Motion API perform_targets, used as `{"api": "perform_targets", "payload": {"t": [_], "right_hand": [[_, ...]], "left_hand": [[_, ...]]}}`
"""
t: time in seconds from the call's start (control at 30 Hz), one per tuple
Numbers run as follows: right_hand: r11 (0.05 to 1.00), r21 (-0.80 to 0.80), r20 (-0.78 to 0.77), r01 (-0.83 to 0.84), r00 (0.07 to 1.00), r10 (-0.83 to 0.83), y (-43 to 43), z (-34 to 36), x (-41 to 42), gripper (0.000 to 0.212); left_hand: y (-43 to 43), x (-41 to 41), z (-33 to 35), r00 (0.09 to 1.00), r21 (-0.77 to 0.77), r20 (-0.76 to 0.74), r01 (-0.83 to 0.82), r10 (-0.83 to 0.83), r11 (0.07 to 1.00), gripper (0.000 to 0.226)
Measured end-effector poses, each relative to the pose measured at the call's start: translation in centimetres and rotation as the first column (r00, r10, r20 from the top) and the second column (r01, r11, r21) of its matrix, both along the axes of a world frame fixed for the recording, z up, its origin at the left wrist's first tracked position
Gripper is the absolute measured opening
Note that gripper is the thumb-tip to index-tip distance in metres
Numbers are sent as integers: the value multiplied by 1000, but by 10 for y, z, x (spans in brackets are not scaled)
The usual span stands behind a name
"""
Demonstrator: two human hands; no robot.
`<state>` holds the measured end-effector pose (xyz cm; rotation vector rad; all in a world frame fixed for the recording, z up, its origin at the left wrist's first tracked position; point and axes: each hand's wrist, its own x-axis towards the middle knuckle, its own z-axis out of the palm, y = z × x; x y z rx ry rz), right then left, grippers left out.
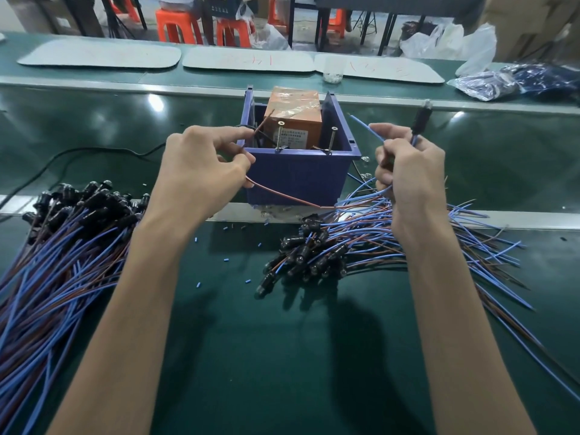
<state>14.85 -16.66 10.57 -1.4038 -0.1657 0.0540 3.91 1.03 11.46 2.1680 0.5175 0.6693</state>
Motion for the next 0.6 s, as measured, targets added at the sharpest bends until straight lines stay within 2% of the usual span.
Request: {"api": "perform_targets", "payload": {"t": [0.23, 0.43, 0.6], "right_hand": [[988, -141, 69, 61, 996, -51, 2, -5, 1, 29], [982, -178, 126, 70, 991, -47, 4, -9, 3, 23], [978, -202, 109, 47, 994, -26, 4, -10, 3, 23]], "left_hand": [[1, 0, 0, 1000, 10, -29, 7, -6, 1000, 38], [1, 0, 1, 999, 16, -42, -1, 2, 1000, 38], [2, 1, 0, 999, 29, -53, -3, 4, 1000, 38]]}}
